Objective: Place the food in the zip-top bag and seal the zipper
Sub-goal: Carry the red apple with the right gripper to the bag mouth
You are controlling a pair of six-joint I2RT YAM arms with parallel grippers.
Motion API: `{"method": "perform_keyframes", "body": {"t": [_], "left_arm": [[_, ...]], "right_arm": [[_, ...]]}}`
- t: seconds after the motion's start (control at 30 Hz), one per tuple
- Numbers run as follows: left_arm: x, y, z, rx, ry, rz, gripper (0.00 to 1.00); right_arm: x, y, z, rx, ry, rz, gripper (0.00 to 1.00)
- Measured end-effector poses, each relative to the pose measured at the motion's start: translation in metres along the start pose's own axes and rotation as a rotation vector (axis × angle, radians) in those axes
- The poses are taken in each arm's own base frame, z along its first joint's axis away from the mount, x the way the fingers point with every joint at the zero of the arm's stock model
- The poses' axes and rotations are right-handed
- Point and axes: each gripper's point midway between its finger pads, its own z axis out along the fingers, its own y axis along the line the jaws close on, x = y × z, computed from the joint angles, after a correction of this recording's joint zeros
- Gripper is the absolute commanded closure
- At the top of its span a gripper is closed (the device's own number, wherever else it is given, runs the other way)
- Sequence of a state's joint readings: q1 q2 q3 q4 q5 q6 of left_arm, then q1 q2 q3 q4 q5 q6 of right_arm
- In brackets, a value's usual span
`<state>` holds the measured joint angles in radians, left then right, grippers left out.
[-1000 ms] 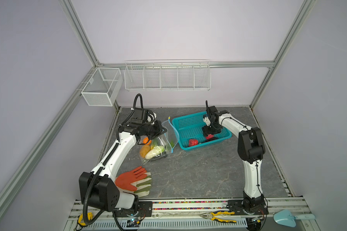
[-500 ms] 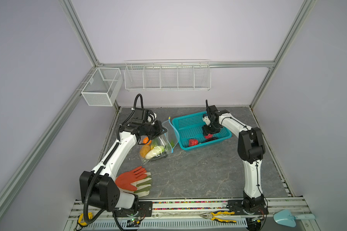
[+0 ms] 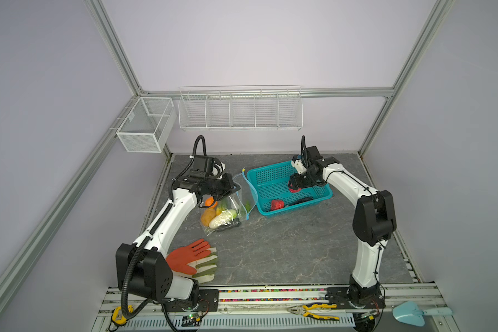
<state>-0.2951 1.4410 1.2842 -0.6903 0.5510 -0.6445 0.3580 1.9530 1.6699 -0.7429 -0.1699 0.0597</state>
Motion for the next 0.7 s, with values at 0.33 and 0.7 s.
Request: {"method": "perform_keyframes", "body": {"t": [0.33, 0.7], "left_arm": [[0.002, 0.001, 0.005, -0.005, 0.013, -0.007, 1.0], [0.001, -0.003, 0.001, -0.006, 0.009, -0.005, 1.0]], "right_arm": [[-0.025, 0.104, -0.05, -0.221, -0.177, -0.139, 0.41], [-0.019, 0.204, -0.087, -0.461, -0.292, -0.281, 0.41]]}}
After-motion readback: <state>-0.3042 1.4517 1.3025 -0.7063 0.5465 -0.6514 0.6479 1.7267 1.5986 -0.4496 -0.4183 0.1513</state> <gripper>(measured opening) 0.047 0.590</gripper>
